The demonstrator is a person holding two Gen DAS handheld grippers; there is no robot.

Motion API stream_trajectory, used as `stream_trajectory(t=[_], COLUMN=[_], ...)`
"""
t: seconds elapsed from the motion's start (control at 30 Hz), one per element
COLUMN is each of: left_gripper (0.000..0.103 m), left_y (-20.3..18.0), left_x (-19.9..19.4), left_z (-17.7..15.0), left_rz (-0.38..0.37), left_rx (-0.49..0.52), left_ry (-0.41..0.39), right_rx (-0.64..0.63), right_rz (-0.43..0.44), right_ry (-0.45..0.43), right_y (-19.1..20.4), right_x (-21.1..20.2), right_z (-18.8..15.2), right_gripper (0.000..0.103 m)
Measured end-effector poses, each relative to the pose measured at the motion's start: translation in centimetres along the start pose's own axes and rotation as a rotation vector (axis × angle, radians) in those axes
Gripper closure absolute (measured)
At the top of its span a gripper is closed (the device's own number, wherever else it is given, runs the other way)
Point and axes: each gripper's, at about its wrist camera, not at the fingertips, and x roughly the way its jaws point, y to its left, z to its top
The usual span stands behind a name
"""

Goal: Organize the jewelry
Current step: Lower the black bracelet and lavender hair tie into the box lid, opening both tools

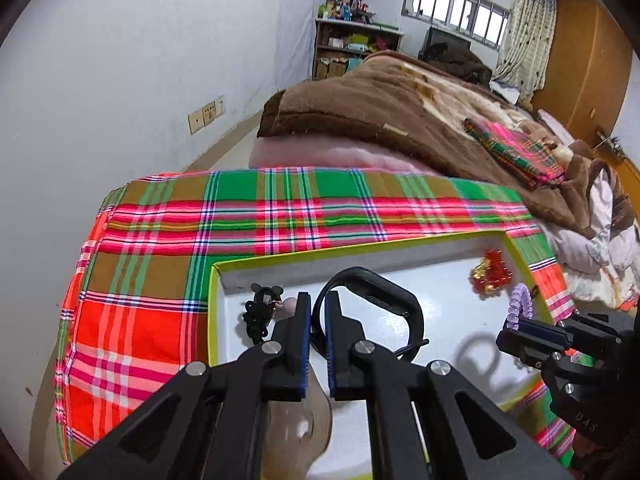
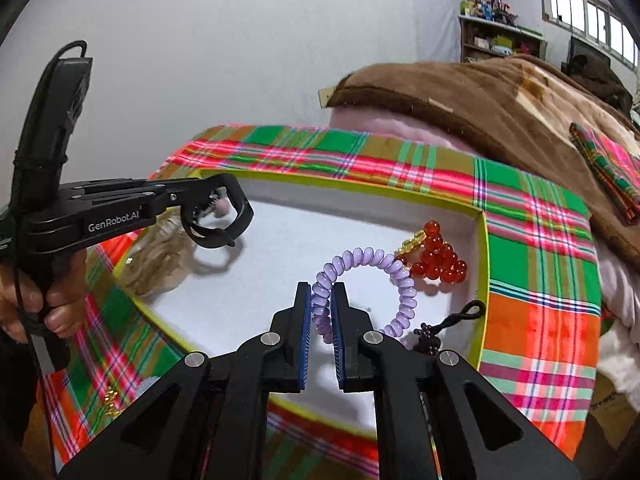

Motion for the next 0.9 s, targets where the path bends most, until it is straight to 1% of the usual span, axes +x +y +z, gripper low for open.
stream_trajectory(t=[0.27, 0.3, 0.43, 0.5, 0.6, 0.67, 0.73, 0.9], left_gripper=[0.096, 0.095, 0.095, 0.094, 0.094, 0.094, 0.094, 0.094], left_y=[0.1, 0.1, -0.1, -0.2, -0.4, -0.4, -0.4, -0.3], left_x=[1.9, 2.0, 2.1, 2.0, 1.5, 1.0, 0.5, -1.8], left_z=[0.2, 0.2, 0.4, 0.5, 0.6, 0.7, 0.8, 0.2], left_rz=[0.018, 0.016, 0.012, 0.012, 0.009, -0.007, -0.004, -0.011], left_rx=[0.002, 0.002, 0.011, 0.018, 0.026, 0.024, 0.021, 0.005], left_ry=[0.032, 0.032, 0.027, 0.022, 0.007, -0.004, -0.014, -0.050], right_rx=[0.050, 0.053, 0.054, 0.060, 0.058, 0.055, 0.049, 0.039], right_rz=[-0.027, -0.027, -0.035, -0.034, -0.036, -0.036, -0.038, -0.050], right_ry=[0.043, 0.045, 0.035, 0.027, 0.012, -0.001, -0.014, -0.049], right_y=[-1.5, -1.6, -1.6, -1.6, -1.3, -1.1, -0.7, 0.4], right_x=[1.7, 1.7, 1.5, 1.2, 0.5, -0.2, -0.8, -3.1], right_z=[-0.2, -0.3, -0.2, -0.2, -0.2, -0.2, -0.1, -0.8], right_gripper=[0.092, 0.091, 0.077, 0.075, 0.075, 0.075, 0.075, 0.075])
